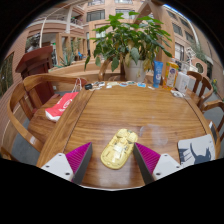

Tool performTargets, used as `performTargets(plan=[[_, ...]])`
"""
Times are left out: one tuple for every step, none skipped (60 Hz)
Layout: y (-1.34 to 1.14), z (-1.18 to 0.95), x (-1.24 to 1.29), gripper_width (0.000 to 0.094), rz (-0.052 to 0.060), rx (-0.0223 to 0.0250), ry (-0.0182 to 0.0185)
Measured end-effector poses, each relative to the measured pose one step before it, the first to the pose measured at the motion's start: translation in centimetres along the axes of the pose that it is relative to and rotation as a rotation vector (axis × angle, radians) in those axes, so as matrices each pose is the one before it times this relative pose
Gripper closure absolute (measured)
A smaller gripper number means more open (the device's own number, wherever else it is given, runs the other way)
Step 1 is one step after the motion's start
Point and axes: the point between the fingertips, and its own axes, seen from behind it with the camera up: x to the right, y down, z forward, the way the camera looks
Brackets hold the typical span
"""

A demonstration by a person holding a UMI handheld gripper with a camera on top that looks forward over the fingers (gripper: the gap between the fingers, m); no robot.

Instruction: Arrange mouse

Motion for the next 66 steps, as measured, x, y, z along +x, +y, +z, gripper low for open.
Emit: performTargets(plan=[[-0.198, 0.293, -0.020, 0.0085, -0.0012, -0.00063, 0.00371], [-0.159, 0.264, 0.009, 0.0085, -0.0028, -0.00134, 0.00484], [-0.171, 0.255, -0.006, 0.0087, -0.0041, -0.00117, 0.00501], [-0.141, 0.258, -0.012, 0.0090, -0.0050, -0.00101, 0.00538], [-0.120, 0.248, 0.021, 0.0094, -0.0054, -0.00109, 0.00705], [-0.131, 0.209, -0.026, 0.0096, -0.0078, 0.00014, 0.00523], [-0.247, 0.163, -0.089, 0.0103, -0.0051, 0.00572, 0.00207], [-0.102, 0.134, -0.149, 0.0115, -0.0043, 0.00065, -0.00196], [-0.099, 0.122, -0.171, 0.0129, -0.0040, 0.00031, -0.00353], [-0.131, 0.133, -0.153, 0.0148, -0.0035, 0.00223, -0.00482], [-0.094, 0.141, -0.123, 0.0168, -0.0040, 0.00060, -0.00451], [-0.084, 0.119, -0.105, 0.0196, -0.0039, 0.00025, -0.00536], [-0.117, 0.100, -0.148, 0.0222, -0.0017, 0.00008, -0.00251], [-0.082, 0.098, -0.072, 0.0250, 0.0002, -0.00047, -0.00400], [-0.061, 0.062, -0.013, 0.0279, -0.0002, 0.00086, -0.00290], [-0.049, 0.053, 0.002, 0.0309, -0.0025, 0.00096, -0.00126], [-0.062, 0.052, -0.038, 0.0344, -0.0038, 0.00193, -0.00178], [-0.062, 0.030, -0.064, 0.0386, -0.0040, 0.00297, -0.00264], [-0.071, 0.057, -0.049, 0.0452, -0.0038, 0.00493, -0.00172], [-0.082, 0.054, -0.083, 0.0469, -0.0014, 0.00601, -0.00304], [-0.051, 0.054, 0.015, 0.0471, -0.0020, 0.00700, 0.00200], [-0.002, 0.010, -0.041, 0.0480, -0.0039, 0.00486, 0.00162], [-0.053, 0.030, 0.003, 0.0490, -0.0075, 0.00529, 0.00124], [0.008, -0.002, -0.014, 0.0506, -0.0110, 0.00307, 0.00083], [-0.052, -0.008, -0.002, 0.0517, -0.0096, 0.00388, 0.00101], [-0.015, -0.008, -0.008, 0.0530, -0.0032, 0.00250, -0.00007], [-0.022, -0.018, -0.011, 0.0532, 0.0029, 0.00268, -0.00058], [0.003, -0.041, 0.004, 0.0546, 0.0036, 0.00080, -0.00155], [-0.123, -0.007, -0.022, 0.0557, 0.0077, 0.00550, -0.00161], [-0.008, -0.032, -0.005, 0.0569, 0.0088, 0.00163, -0.00261], [-0.027, -0.043, 0.005, 0.0577, 0.0081, 0.00248, -0.00238], [-0.023, -0.077, 0.037, 0.0582, 0.0023, 0.00223, -0.00081], [0.114, -0.176, 0.193, 0.0582, 0.0012, 0.00196, 0.00211], [-0.054, -0.094, 0.099, 0.0587, -0.0005, 0.00304, 0.00287], [-0.052, -0.149, 0.031, 0.0592, -0.0055, 0.00322, -0.00049], [-0.040, -0.233, -0.056, 0.0595, -0.0091, 0.00085, -0.00367], [-0.182, -0.349, -0.095, 0.0595, -0.0028, 0.00394, -0.00532], [-0.349, -0.459, -0.055, 0.0593, 0.0091, 0.01171, -0.00636], [-0.514, -0.601, -0.139, 0.0593, 0.0084, 0.01414, -0.00927], [-0.573, -0.686, -0.138, 0.0592, -0.0010, 0.01195, -0.01065], [-0.610, -0.766, -0.079, 0.0592, -0.0065, 0.01075, -0.01010], [-0.677, -0.866, -0.004, 0.0593, 0.0001, 0.01936, -0.00872], [-1.046, -0.969, -0.021, 0.0592, 0.0079, 0.02421, -0.00957], [-1.196, -0.990, -0.079, 0.0592, 0.0090, 0.02731, -0.01241], [-1.240, -1.061, -0.094, 0.0592, 0.0039, 0.02581, -0.01510], [-1.280, -1.079, -0.114, 0.0592, 0.0002, 0.02399, -0.01530], [-1.394, -1.035, -0.108, 0.0591, 0.0012, 0.02470, -0.01369], [-1.443, -1.115, -0.020, 0.0591, 0.0065, 0.02823, -0.01356], [-1.746, -1.307, -0.238, 0.0590, 0.0098, 0.03034, -0.01009], [-1.521, -1.049, 0.297, 0.0591, 0.0069, 0.02836, -0.01445], [-1.530, -1.133, 0.124, 0.0592, 0.0024, 0.02996, -0.01314], [-1.467, -1.252, 0.009, 0.0592, -0.0008, 0.03140, -0.00932], [-1.419, -1.096, 0.347, 0.0591, 0.0003, 0.02794, -0.00585], [-1.411, -1.097, 0.450, 0.0591, 0.0029, 0.03001, -0.00167], [-1.351, -1.011, 0.570, 0.0591, 0.0026, 0.03112, 0.00081], [-1.266, -0.973, 0.644, 0.0592, -0.0011, 0.02885, 0.00295], [-1.124, -1.196, 0.404, 0.0591, -0.0043, 0.02427, 0.00599], [-0.731, -0.734, 0.864, 0.0592, -0.0069, 0.01671, 0.00832], [-0.797, 0.007, 1.106, 0.0592, -0.0035, 0.01085, 0.01159], [-0.332, -0.607, 0.998, 0.0592, -0.0050, 0.00817, 0.01252], [-0.156, -0.538, 1.031, 0.0592, -0.0032, 0.00493, 0.01298], [0.027, -0.393, 1.110, 0.0593, -0.0024, 0.00112, 0.01349], [0.496, -1.022, 0.993, 0.0594, -0.0056, -0.00130, 0.01216], [0.499, -0.215, 1.142, 0.0594, -0.0049, -0.00894, 0.01393], [0.720, -0.114, 1.253, 0.0595, -0.0066, -0.01456, 0.01566], [1.629, -0.316, 1.621, 0.0595, -0.0027, -0.01385, 0.01672]])
